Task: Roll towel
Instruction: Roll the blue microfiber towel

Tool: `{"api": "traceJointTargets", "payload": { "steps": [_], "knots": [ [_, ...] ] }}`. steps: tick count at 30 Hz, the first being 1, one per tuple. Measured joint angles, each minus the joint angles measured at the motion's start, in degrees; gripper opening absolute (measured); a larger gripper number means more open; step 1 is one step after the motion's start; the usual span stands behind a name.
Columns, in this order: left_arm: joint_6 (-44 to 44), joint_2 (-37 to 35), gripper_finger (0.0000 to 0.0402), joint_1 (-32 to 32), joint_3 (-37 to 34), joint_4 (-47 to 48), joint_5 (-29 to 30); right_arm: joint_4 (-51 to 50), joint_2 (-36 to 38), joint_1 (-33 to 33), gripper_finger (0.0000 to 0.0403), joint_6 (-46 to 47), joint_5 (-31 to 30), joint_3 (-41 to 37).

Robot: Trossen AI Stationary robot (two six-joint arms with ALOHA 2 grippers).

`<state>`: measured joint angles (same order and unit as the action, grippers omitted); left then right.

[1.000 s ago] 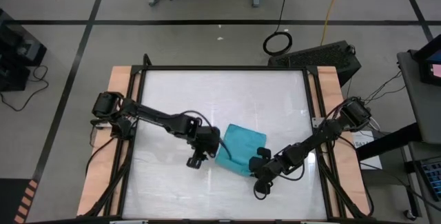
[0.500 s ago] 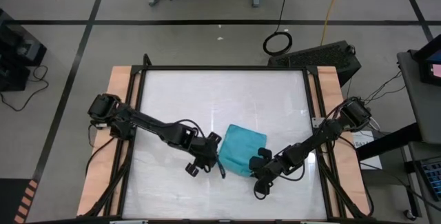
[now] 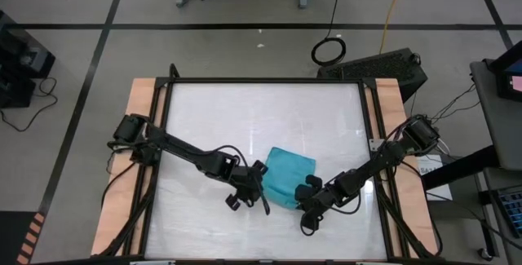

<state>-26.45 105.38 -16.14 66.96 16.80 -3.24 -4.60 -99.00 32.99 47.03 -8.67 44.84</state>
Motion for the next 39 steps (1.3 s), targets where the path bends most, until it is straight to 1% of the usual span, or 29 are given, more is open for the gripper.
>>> {"api": "traceJointTargets", "payload": {
  "steps": [5, 10, 20, 23, 26, 28, 29, 30, 32, 34, 36, 39],
  "knots": [
    [-1.5, 1.12, 0.0166, 1.42, -1.07, -0.43, 0.53, 0.0, 0.0, 0.0, 0.0006, 0.74, 0.0, 0.0],
    [-2.57, 3.89, 0.0166, 2.77, -1.53, -0.72, -0.1, 0.0, 0.0, 0.0, 0.0006, 0.9, 0.0, 0.0],
    [-2.48, 7.52, 0.0162, 3.89, -1.44, -5.97, -5.32, -0.04, 0.0, 0.02, 0.0006, 1.81, 0.13, -0.02],
    [-2.44, 7.64, 0.0133, 4.13, -1.44, -6.54, -6.57, -0.03, 0.0, 0.02, 0.0006, 2.05, 0.14, -0.01],
    [-1.5, 7.75, 0.0077, 5.05, -1.44, -7.19, -7.97, -0.02, 0.32, 0.08, 0.0006, 2.05, 0.13, -0.02],
    [-0.54, 7.84, 0.0033, 6.13, -1.44, -7.54, -10.89, -0.05, 0.63, 0.11, 0.0006, 2.05, 0.14, -0.04],
    [0.44, 7.87, 0.002, 6.79, -1.44, -7.52, -12.89, -0.14, 0.85, 0.15, 0.0006, 2.05, 0.27, -0.05],
    [1.64, 7.92, 0.0015, 7.47, -1.44, -7.51, -15.21, -0.37, 1.1, 0.29, 0.0006, 2.03, 0.53, -0.07],
    [5.12, 8.04, 0.0016, 9.12, -1.4, -7.05, -21.75, -0.88, 1.72, 0.75, 0.0006, 2.03, 0.99, -0.11],
    [8.71, 8.16, 0.0016, 10.91, -1.4, -7.03, -31.16, -0.92, 2.15, 1.26, 0.0006, 2.01, 1.24, -0.13],
    [11.67, 8.13, 0.0015, 12.31, -1.35, -7.28, -38.57, -0.7, 2.72, 2.09, 0.0006, 1.81, 1.08, -0.13],
    [15.1, 8.11, 0.0015, 13.44, -1.27, -7.46, -44.3, -0.08, 3.61, 3.17, 0.0006, 1.95, 0.93, -0.11]
  ]
}}
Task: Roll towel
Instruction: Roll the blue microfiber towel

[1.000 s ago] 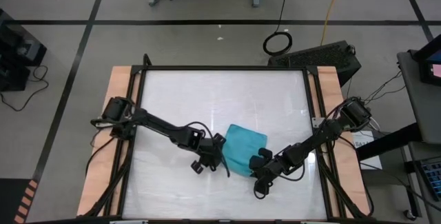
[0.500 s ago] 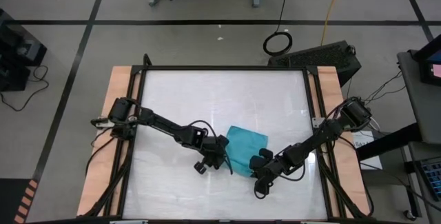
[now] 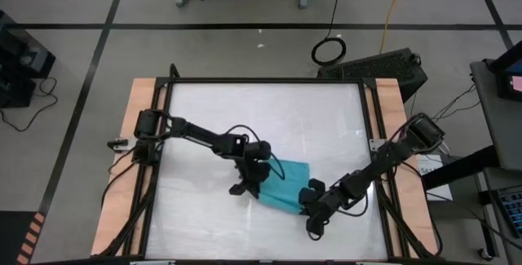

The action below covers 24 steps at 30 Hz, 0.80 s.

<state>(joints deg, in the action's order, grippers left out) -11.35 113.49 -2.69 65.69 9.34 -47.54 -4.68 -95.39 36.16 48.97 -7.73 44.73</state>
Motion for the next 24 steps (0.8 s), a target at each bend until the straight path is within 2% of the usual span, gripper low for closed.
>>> {"api": "traceJointTargets", "payload": {
  "steps": [2, 5, 12, 15, 19, 24],
  "knots": [
    [2.72, 0.0, 0.0015, 0.29, -0.01, -0.04, -2.81, 0.47, 0.54, 0.2, 0.0006, 2.04, 0.03, 0.02],
    [6.86, 0.51, 0.0015, 0.33, 0.04, 0.21, -3.14, 0.52, 1.66, -0.09, 0.0006, 5.7, 2.24, 0.04],
    [11.39, 1.0, 0.0014, -1.47, 0.12, 4.95, 4.06, 0.07, 3.47, -1.47, 0.0006, 13.44, 3.99, 0.07],
    [15.39, 1.92, 0.0013, -1.69, 0.2, 4.63, 4.14, -0.43, 3.49, -2.49, 0.0006, 15.25, 7.01, 0.08],
    [20.54, 3.1, 0.0013, -1.65, 0.2, 3.9, 4.13, -1.95, 3.58, -3.76, 0.0009, 16.42, 7.85, -0.06],
    [25.75, 4.1, 0.0013, -1.71, 0.31, 3.82, 1.98, -2.94, 3.62, -4.35, 0.0035, 16.59, 8.51, -0.2]
  ]
}}
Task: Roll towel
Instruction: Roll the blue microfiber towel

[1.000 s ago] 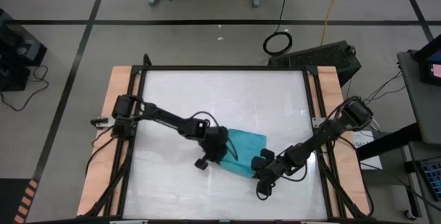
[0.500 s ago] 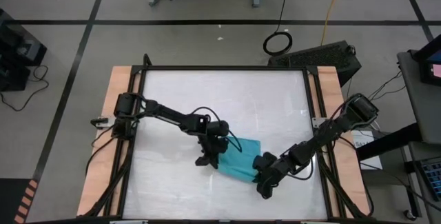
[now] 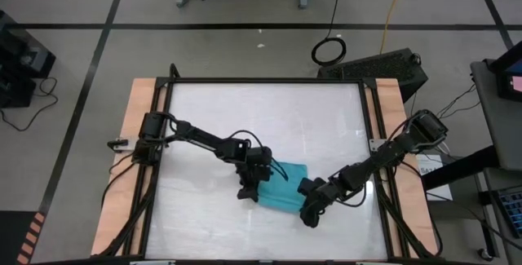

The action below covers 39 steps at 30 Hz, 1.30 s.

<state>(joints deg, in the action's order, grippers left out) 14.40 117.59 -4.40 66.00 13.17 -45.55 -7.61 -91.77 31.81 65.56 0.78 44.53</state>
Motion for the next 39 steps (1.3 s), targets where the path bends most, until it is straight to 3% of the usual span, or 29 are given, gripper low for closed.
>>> {"api": "traceJointTargets", "payload": {
  "steps": [7, 12, 17, 20, 31, 39],
  "knots": [
    [4.23, 0.11, 0.0013, -0.28, -0.35, 1.99, -2.65, -3.25, 0.24, 1.84, 0.0128, -5.14, 0.78, -0.11],
    [4.89, 0.16, 0.0013, -0.24, -0.33, 2.33, -2.53, -4.91, 1.42, 8.23, 0.0172, -14.69, -9.09, 0.47],
    [5.54, 0.18, 0.0012, -0.24, -0.31, 3.07, -1.29, -3.74, 1.17, 14.66, 0.0169, -27.08, -21.05, 1.8],
    [5.54, 0.18, 0.0012, -0.28, -0.31, 3.11, -0.93, -3.02, 1.01, 16.43, 0.0165, -31.32, -24.48, 1.97],
    [4.91, 0.16, 0.0012, -0.24, -0.31, 4.23, 1.15, 3.98, 0.23, 12.8, 0.0164, -50.07, -25.89, 2.03],
    [4.82, 0.16, 0.0012, -0.24, -0.31, 4.38, 1.41, 11.77, -4.8, 10.91, 0.0164, -57.49, -19.08, 2.01]
  ]
}}
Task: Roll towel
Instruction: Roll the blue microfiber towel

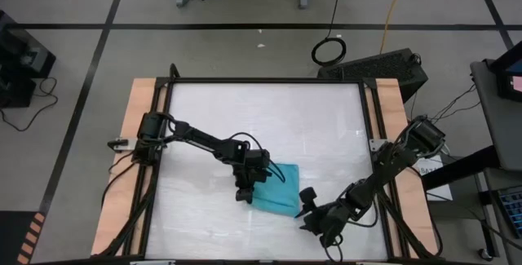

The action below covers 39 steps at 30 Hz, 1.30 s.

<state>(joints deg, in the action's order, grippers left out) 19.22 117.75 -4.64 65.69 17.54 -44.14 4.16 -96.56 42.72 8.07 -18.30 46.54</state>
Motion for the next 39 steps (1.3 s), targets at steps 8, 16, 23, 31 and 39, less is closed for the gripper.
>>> {"api": "traceJointTargets", "payload": {
  "steps": [8, 16, 23, 31, 39],
  "knots": [
    [0.0, 0.0, 0.0012, 0.11, 0.0, 0.83, 0.19, -2.93, -0.03, -0.89, 0.0164, -1.7, -2.37, 0.0],
    [0.02, 0.0, 0.0012, 0.07, 0.0, 0.92, 0.22, -5.74, -0.03, -3.55, 0.0164, -1.68, -1.96, -0.04],
    [0.66, 0.0, 0.0012, 0.07, 0.0, 1.09, 0.22, -5.73, -0.03, -4.47, 0.0164, -2.56, -0.81, -0.04],
    [0.63, 0.0, 0.0012, 0.07, 0.0, 1.07, 0.37, -4.08, 0.02, -3.44, 0.0164, -5.79, -0.8, 2.23],
    [1.21, 0.0, 0.0012, 0.07, 0.0, 0.94, 0.47, -3.15, -0.9, -3.65, 0.0164, -7.32, 2.18, 2.25]
  ]
}}
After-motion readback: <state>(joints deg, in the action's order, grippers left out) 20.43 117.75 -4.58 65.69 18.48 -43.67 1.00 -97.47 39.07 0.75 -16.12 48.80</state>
